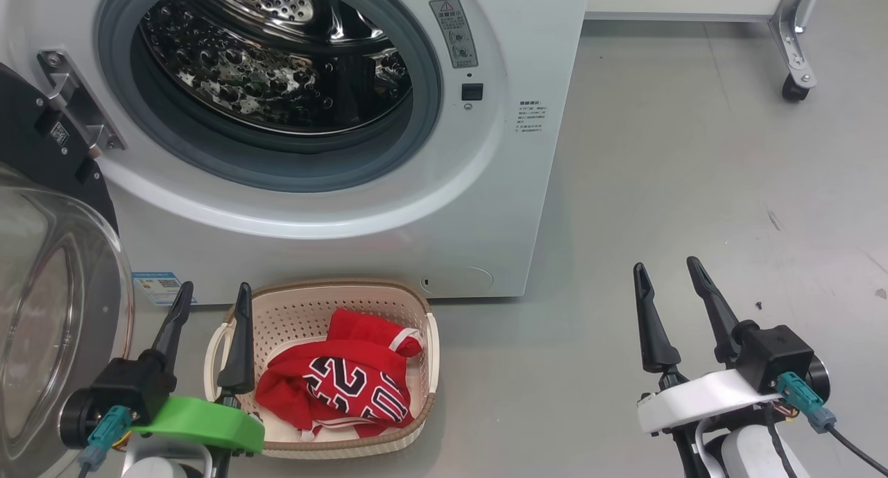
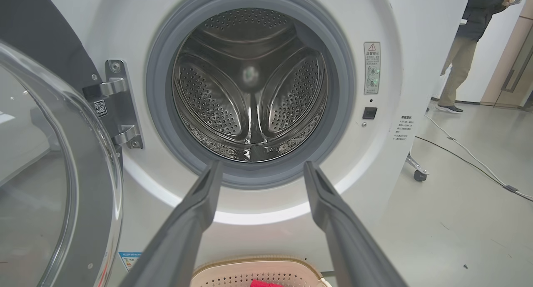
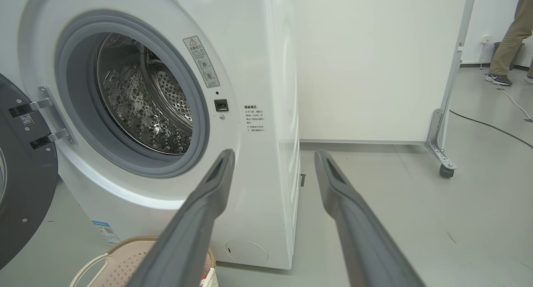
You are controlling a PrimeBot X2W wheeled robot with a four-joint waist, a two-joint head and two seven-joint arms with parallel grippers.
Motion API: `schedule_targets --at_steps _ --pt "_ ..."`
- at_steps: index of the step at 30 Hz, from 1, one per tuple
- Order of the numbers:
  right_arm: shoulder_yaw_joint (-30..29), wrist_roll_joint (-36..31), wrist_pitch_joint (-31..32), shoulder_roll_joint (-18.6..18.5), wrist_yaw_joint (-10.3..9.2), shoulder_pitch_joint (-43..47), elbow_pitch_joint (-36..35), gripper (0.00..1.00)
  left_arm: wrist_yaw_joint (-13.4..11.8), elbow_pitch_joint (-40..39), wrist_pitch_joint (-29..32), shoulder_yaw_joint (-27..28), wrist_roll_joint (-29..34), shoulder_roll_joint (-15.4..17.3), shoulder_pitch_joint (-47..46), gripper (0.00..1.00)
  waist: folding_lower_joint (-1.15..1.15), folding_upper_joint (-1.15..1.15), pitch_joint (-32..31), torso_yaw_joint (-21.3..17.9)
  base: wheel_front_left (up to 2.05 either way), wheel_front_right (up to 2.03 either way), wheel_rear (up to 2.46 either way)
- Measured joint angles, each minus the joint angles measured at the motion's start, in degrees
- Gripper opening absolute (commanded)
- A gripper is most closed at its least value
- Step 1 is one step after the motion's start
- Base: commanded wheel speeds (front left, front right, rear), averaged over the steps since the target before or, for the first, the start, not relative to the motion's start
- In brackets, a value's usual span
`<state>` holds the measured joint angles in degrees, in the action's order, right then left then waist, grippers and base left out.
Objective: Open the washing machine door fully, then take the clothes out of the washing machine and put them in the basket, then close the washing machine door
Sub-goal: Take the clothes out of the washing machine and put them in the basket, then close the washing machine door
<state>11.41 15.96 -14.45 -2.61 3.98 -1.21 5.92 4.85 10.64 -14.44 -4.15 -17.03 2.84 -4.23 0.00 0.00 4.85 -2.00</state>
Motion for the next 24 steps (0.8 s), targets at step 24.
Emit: schedule_targets --at_steps 24 --pt "-0.01 0.03 0.00 0.00 -0.01 -0.01 0.11 1.00 0.04 0.22 0.00 0.11 -0.11 -0.11 0.15 1.00 0.00 0.00 -0.44 0.01 -0.03 0.03 0.00"
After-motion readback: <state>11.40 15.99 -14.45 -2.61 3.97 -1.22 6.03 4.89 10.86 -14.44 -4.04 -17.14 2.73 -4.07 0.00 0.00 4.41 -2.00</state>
